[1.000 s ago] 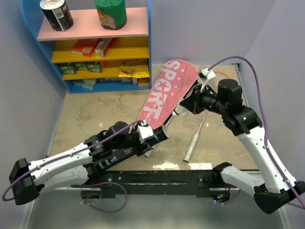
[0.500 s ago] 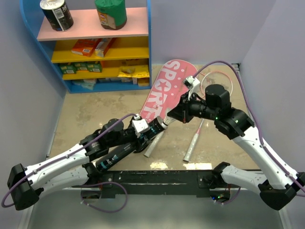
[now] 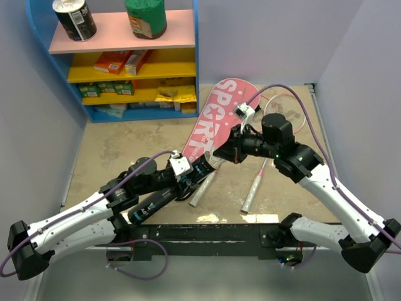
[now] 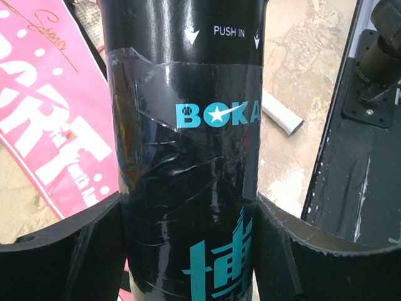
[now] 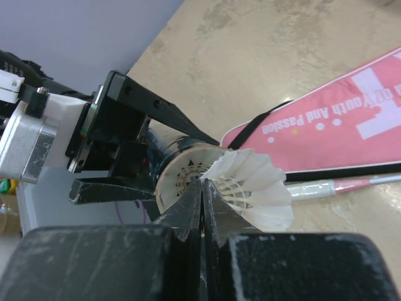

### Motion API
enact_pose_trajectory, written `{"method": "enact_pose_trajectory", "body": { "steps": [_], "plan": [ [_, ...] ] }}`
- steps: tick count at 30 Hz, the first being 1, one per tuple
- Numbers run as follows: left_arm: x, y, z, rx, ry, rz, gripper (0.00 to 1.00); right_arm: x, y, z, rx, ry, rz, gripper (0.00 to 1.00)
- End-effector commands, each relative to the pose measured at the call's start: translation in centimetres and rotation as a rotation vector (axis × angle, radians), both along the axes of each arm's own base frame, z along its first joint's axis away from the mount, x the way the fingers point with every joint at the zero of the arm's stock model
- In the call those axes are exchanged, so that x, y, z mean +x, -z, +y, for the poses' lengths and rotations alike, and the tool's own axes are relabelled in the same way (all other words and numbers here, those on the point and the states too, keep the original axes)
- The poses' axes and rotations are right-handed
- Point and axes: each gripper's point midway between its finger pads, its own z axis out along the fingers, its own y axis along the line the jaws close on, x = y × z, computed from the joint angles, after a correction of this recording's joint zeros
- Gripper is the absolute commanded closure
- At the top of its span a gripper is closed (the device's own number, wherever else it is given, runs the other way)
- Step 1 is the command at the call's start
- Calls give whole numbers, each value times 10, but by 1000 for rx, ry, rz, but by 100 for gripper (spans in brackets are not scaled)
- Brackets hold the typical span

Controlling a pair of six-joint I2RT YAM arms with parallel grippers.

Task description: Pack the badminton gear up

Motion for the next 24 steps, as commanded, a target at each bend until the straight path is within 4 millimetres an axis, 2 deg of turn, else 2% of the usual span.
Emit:
{"method": "enact_pose_trajectory", "body": {
  "steps": [1, 3, 9, 11, 16, 24],
  "plan": [
    [0, -36, -4, -109, 11, -64, 100, -20, 3, 19, 57, -119, 34, 100],
    [1, -47, -4, -143, 11, -93, 100, -27, 9, 24, 53, -143, 47, 100],
    [-3, -57, -1, -175, 20, -124, 100, -45, 17, 43, 59, -216, 88, 100],
    [-6, -64, 1, -196, 30, -144, 100, -46, 23, 46, 53, -218, 107, 100],
    [-13, -75, 5, -232, 48, -187, 100, -62, 25, 60, 103, -285, 147, 100],
    [-17, -83, 9, -255, 60, -217, 100, -95, 56, 83, 43, -400, 226, 100]
  ]
}}
